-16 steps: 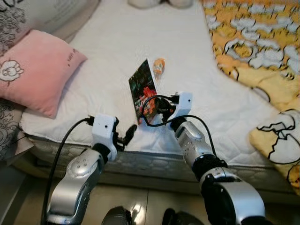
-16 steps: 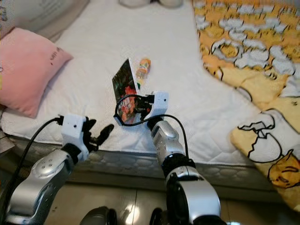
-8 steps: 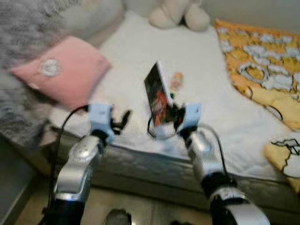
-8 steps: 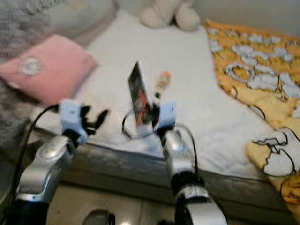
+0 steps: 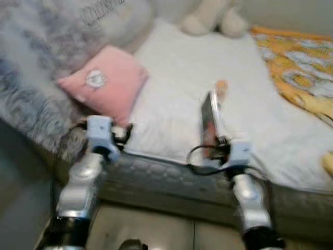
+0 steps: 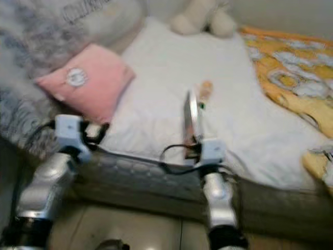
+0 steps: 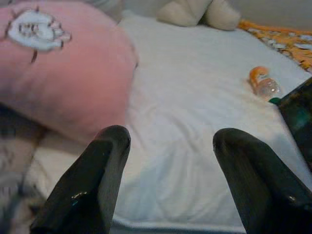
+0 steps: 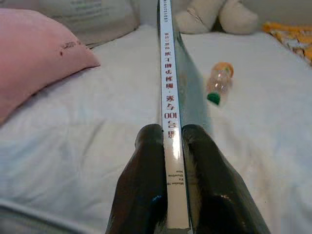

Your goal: Clean up the room

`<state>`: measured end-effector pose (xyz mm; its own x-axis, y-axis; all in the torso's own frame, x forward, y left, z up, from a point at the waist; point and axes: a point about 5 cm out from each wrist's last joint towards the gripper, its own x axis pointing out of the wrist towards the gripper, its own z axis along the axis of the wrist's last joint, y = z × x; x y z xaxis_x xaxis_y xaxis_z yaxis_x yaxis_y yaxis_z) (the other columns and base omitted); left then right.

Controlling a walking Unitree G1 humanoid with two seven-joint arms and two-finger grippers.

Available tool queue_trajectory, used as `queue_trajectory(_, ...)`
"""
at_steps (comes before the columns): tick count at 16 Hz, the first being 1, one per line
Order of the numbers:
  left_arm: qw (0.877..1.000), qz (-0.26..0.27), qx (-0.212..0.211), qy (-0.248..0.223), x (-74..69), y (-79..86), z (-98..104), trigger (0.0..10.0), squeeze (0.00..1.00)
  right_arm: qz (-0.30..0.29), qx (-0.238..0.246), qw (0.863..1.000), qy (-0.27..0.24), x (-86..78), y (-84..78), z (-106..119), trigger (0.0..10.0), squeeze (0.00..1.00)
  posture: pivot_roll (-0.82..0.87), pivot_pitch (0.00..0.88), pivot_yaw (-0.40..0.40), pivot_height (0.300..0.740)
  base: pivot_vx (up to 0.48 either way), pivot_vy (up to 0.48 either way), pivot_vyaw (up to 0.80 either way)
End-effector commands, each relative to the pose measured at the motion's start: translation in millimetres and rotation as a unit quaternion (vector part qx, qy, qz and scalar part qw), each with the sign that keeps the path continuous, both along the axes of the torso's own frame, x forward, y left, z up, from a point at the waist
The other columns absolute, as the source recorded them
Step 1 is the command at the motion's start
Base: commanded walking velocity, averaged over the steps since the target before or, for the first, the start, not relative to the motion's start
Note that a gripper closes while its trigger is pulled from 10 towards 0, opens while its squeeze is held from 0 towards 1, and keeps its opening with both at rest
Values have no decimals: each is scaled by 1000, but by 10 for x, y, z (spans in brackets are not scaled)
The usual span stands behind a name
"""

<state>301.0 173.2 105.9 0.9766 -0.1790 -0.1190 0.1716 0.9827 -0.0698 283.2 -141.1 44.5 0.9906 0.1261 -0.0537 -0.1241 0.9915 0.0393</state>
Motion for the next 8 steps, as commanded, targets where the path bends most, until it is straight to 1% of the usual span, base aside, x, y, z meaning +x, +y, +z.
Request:
queue_trajectory(1, 1000, -20, 1, -9, 46, -146, 24, 10000, 0, -1, -21, 998, -53, 65, -42, 201, 0, 0, -24, 0, -10, 740, 0, 0, 0)
queue_trajectory(2, 1000, -16, 4, -13, 66, -149, 32, 10000, 0, -8, -28, 998, -60, 54, -60, 218, 0, 0, -30, 0, -7, 740, 0, 0, 0)
queue_trajectory(3, 1000, 0, -1, -25, 98, -140, 58, 10000, 0, -33, -36, 996, -73, 25, -138, 255, 0, 0, -39, 0, -4, 740, 0, 0, 0)
queue_trajectory(4, 999, 23, -8, -36, 106, -101, 75, 10000, 0, -58, -40, 994, -79, -8, -219, 284, 0, 0, -43, 0, -4, 740, 0, 0, 0)
queue_trajectory(5, 997, 52, -21, -44, 98, -40, 85, 10000, 0, -70, -41, 993, -84, -24, -264, 308, 0, 0, -45, 0, -5, 740, 0, 0, 0)
queue_trajectory(6, 995, 76, -34, -55, 79, 11, 107, 10000, 0, -70, -41, 993, -88, -21, -274, 332, 0, 0, -50, 0, -6, 740, 0, 0, 0)
queue_trajectory(7, 993, 84, -40, -67, 52, 17, 139, 10000, 0, -70, -41, 992, -94, 0, -282, 368, 0, 0, -45, 0, -11, 740, 0, 0, 0)
queue_trajectory(8, 993, 82, -37, -77, 49, -13, 170, 10000, 0, -67, -44, 992, -98, 31, -278, 399, 0, 0, -39, 0, -14, 740, 304, 251, 0)
